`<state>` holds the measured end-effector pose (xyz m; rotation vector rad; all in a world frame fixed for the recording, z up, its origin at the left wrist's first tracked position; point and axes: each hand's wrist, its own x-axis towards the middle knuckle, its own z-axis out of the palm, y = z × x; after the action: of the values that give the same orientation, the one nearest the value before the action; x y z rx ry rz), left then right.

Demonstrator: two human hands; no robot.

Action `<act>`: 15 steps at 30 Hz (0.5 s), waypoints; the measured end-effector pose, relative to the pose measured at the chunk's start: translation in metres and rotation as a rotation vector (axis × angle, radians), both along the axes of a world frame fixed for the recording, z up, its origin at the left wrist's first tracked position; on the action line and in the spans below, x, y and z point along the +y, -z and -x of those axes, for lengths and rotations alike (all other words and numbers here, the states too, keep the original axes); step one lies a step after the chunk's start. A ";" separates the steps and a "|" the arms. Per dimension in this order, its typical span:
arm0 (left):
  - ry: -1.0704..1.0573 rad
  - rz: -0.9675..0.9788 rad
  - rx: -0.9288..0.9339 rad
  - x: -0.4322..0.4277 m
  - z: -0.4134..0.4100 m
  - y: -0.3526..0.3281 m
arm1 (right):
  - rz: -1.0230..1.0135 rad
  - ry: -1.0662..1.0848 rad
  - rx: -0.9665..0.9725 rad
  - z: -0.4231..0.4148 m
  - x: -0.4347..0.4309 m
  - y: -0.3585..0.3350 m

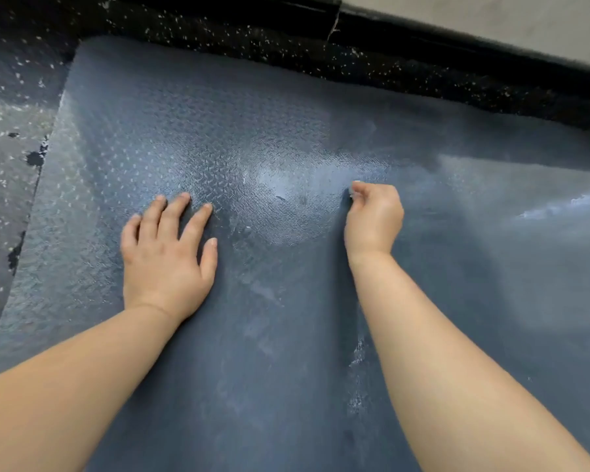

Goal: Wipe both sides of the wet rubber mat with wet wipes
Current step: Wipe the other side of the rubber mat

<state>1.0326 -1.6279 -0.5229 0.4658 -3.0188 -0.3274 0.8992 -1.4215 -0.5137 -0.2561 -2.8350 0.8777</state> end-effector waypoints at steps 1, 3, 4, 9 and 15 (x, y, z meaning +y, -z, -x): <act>-0.002 -0.004 0.001 0.000 0.000 0.000 | 0.009 -0.124 0.054 -0.018 -0.029 0.002; -0.007 -0.007 0.004 0.000 0.000 0.001 | 0.038 -0.339 0.132 -0.057 -0.078 0.005; -0.007 -0.008 0.011 0.000 0.000 0.001 | 0.068 -0.415 0.131 -0.070 -0.092 0.004; -0.013 0.001 0.061 0.000 -0.001 0.003 | 0.177 -0.421 0.154 -0.031 -0.053 -0.016; -0.014 0.022 0.077 0.000 -0.001 0.006 | 0.125 0.160 -0.083 0.076 0.041 -0.014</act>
<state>1.0332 -1.6279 -0.5287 0.4621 -2.9403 -0.3039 0.8227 -1.3805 -0.4998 -0.5388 -2.7886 1.0320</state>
